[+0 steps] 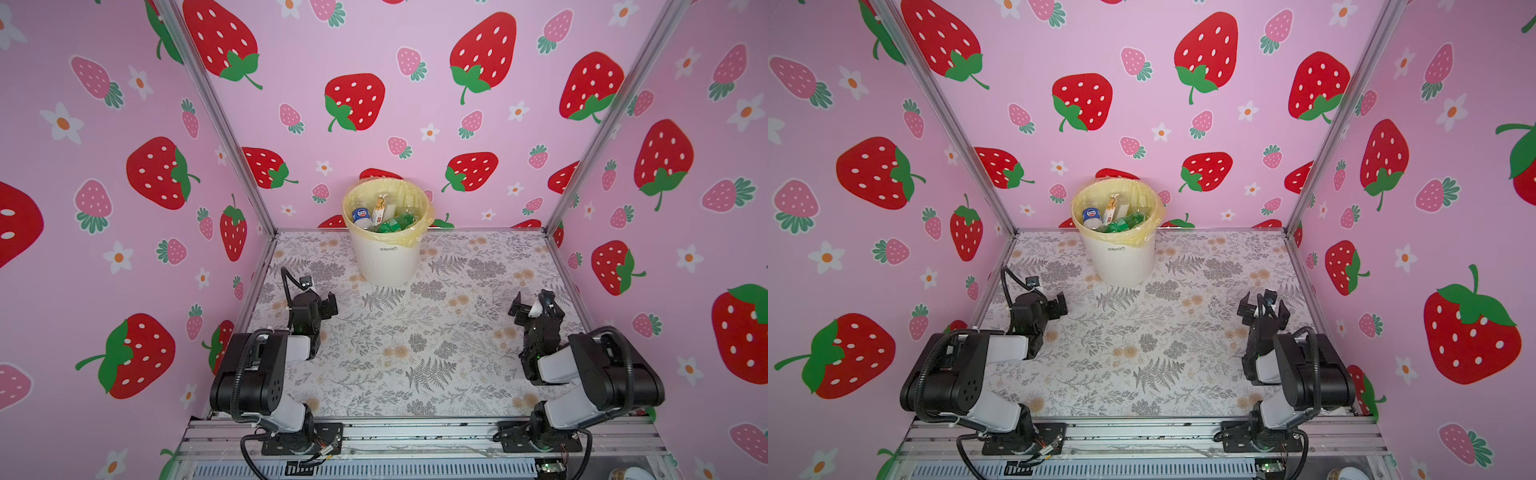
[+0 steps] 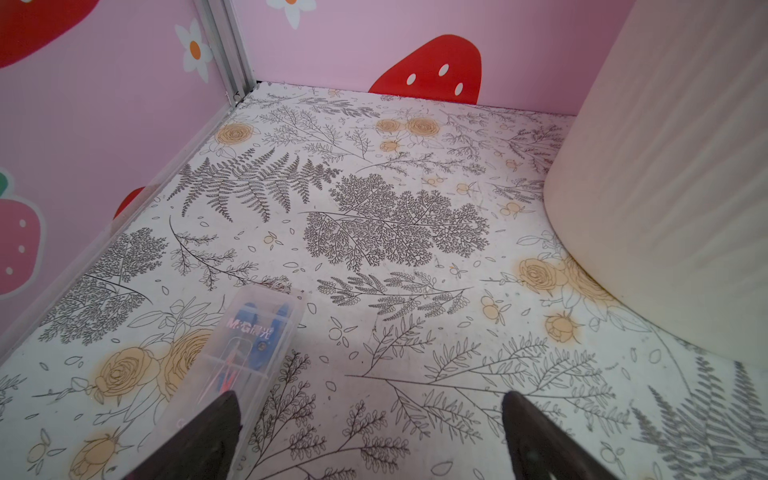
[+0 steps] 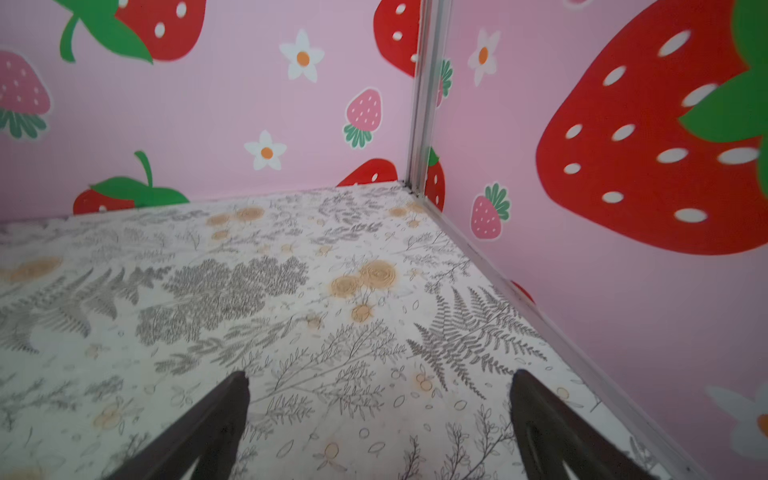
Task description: Throw the plastic bottles in the bin
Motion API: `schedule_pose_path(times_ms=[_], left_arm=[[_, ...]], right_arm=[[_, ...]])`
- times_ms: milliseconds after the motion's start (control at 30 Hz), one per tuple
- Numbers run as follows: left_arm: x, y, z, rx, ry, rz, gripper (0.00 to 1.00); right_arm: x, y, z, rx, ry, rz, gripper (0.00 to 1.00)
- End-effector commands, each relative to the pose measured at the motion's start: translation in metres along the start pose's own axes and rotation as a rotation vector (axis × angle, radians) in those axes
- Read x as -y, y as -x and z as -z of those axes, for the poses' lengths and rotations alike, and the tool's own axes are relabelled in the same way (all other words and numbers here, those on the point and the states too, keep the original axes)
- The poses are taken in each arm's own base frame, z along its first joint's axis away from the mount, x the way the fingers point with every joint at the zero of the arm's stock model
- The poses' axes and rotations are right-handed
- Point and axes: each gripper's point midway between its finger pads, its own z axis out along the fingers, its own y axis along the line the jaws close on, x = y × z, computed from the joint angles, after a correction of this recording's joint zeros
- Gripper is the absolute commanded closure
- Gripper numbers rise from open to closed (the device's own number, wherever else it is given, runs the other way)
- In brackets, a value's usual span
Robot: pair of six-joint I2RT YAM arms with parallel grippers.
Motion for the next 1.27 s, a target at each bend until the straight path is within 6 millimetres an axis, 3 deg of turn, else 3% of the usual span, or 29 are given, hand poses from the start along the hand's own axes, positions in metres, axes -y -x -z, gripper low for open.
schedule_pose_path(times_ms=[0, 100, 1233], left_arm=[[0.003, 0.011, -0.002, 0.024, -0.012, -0.012, 0.01], [0.003, 0.012, -0.002, 0.024, -0.012, -0.012, 0.01], [0.002, 0.011, -0.002, 0.023, -0.011, -0.013, 0.01]], right_arm=[[-0.011, 0.019, -0.006, 0.069, 0.056, 0.015, 0.01], [-0.016, 0.014, -0.019, 0.005, 0.059, 0.036, 0.01], [-0.022, 0.014, -0.018, 0.007, 0.049, 0.071, 0.01]])
